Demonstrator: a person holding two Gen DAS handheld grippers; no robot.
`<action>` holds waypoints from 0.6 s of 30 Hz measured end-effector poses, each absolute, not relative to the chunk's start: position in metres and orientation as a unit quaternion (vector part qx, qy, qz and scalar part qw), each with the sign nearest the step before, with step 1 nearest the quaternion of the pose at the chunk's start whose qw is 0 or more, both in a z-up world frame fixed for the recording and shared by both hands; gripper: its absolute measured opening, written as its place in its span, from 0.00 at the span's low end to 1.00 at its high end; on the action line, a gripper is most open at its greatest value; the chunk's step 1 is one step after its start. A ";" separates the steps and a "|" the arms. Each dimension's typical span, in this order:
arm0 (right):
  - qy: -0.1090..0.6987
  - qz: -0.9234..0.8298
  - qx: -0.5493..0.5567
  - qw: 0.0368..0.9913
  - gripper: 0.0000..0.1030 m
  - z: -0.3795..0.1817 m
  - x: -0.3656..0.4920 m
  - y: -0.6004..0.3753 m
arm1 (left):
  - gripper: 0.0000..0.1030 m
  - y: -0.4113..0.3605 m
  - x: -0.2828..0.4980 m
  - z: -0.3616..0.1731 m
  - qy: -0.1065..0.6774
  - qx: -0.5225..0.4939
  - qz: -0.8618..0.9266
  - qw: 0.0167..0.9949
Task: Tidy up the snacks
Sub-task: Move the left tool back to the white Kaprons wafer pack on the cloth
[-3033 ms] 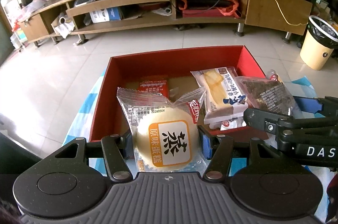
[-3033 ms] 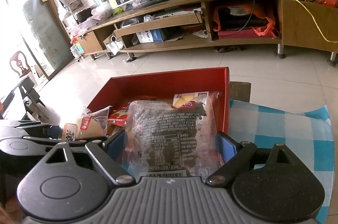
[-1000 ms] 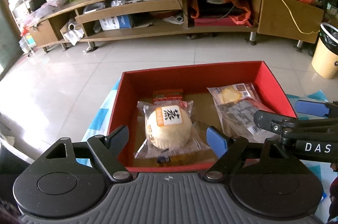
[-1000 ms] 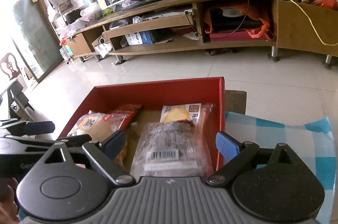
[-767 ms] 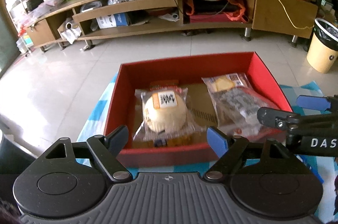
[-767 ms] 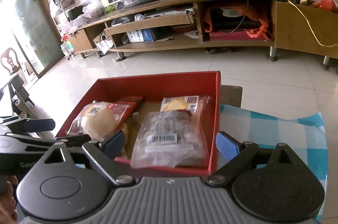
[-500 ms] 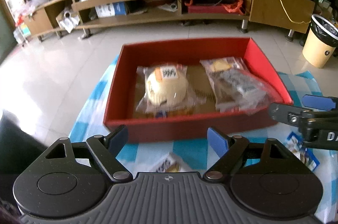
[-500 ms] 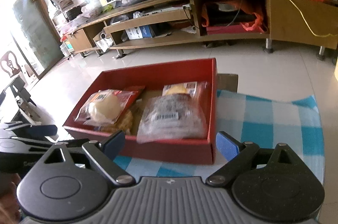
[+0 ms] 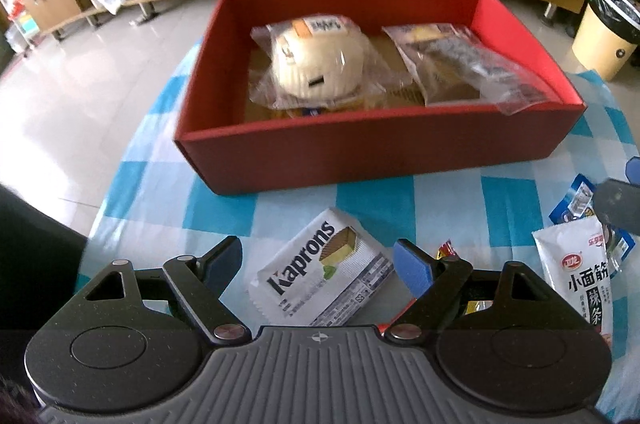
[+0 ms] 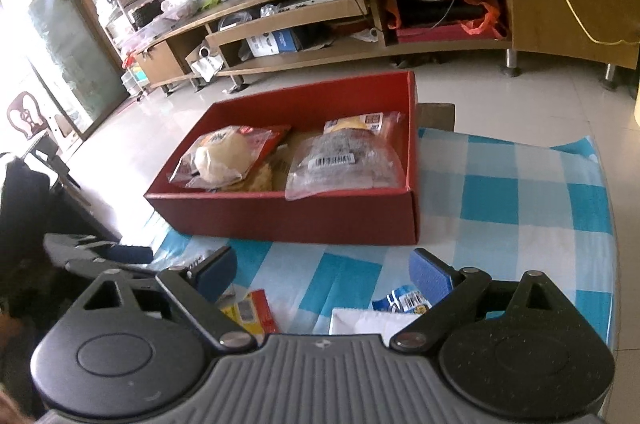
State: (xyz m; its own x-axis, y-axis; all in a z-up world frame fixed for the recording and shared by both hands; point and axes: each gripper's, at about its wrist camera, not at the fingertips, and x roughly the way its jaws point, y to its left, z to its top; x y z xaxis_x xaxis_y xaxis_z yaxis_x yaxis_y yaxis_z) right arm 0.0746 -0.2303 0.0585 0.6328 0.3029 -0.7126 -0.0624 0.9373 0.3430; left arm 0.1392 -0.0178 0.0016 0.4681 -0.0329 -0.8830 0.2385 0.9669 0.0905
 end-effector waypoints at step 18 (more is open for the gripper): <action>0.441 0.117 0.153 0.876 0.90 0.048 0.084 -0.230 | 0.92 -0.013 0.146 -0.023 0.552 0.095 -0.095 0.823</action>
State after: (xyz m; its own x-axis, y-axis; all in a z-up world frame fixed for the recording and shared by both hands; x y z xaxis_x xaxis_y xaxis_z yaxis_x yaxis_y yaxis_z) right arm 0.0840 -0.2298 0.0480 0.5834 0.3400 -0.7376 -0.0694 0.9257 0.3719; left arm 0.1462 -0.0130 -0.0231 0.3715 -0.0519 -0.9270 0.2621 0.9637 0.0511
